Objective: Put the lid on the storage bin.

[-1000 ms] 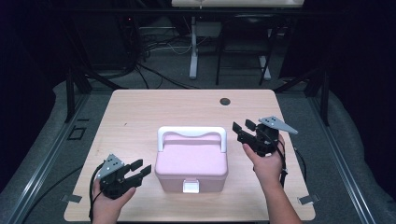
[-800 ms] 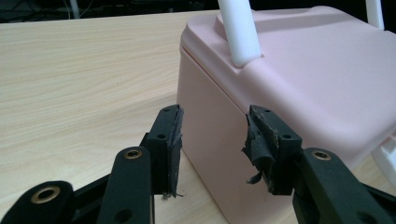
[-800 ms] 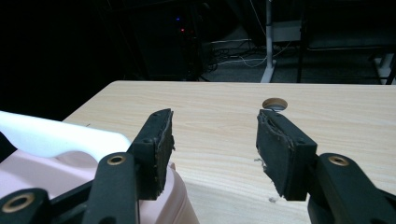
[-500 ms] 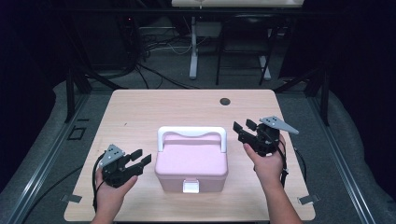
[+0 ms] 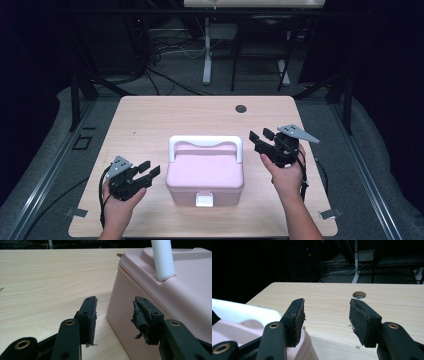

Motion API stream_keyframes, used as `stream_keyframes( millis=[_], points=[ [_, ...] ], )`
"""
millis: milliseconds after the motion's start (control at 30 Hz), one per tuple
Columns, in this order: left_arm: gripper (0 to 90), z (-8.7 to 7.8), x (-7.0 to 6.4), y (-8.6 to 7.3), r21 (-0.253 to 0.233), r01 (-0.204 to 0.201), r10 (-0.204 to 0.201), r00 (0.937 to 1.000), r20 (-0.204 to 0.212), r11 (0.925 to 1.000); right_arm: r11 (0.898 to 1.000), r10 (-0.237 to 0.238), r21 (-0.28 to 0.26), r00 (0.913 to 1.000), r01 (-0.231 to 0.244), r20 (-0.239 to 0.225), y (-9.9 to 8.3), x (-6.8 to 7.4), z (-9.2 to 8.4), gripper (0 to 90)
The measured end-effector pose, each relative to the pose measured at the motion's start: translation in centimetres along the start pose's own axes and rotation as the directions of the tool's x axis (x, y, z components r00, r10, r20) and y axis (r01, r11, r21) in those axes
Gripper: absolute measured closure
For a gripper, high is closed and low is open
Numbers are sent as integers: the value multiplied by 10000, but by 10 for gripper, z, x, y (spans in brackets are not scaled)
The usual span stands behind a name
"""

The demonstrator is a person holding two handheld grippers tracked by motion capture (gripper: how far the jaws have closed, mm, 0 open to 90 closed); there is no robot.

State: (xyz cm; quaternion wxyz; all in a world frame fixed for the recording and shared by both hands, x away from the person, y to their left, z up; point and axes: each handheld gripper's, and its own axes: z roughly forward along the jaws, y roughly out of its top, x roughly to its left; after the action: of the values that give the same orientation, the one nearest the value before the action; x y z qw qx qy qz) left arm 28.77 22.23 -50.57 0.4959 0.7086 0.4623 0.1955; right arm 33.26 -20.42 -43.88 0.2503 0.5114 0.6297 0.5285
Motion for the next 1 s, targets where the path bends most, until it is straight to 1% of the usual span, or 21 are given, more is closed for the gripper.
stream_keyframes(
  millis=[100,167,400,567,667,800,900,1000],
  points=[
    [526,1,3,-4,125,50,-49,10000,-58,9999,10000,-8,56,10000,8,-29,0,1,0,454],
    [525,2,4,-5,141,121,-120,9999,-84,9998,10000,-41,51,10000,41,-38,-1,1,1,454],
    [519,2,5,-10,171,167,-165,9998,-110,9997,9999,-59,98,9999,60,-85,-2,2,3,452],
    [518,2,7,-18,331,190,-183,9997,-189,9993,9999,-72,98,9999,73,-135,-2,2,2,452],
    [513,3,8,-20,400,275,-271,9996,-102,9988,10000,-50,75,9999,51,-159,-2,2,2,451],
    [495,6,7,-23,479,254,-252,9997,-66,9985,9999,-83,58,9998,84,-186,-2,3,2,450],
    [489,8,8,-25,600,247,-242,9997,-90,9979,9998,-142,124,9997,145,-210,-2,4,3,450],
    [481,9,9,-27,605,296,-287,9995,-144,9977,9998,-135,145,9994,139,-308,-3,5,4,449]
  ],
)
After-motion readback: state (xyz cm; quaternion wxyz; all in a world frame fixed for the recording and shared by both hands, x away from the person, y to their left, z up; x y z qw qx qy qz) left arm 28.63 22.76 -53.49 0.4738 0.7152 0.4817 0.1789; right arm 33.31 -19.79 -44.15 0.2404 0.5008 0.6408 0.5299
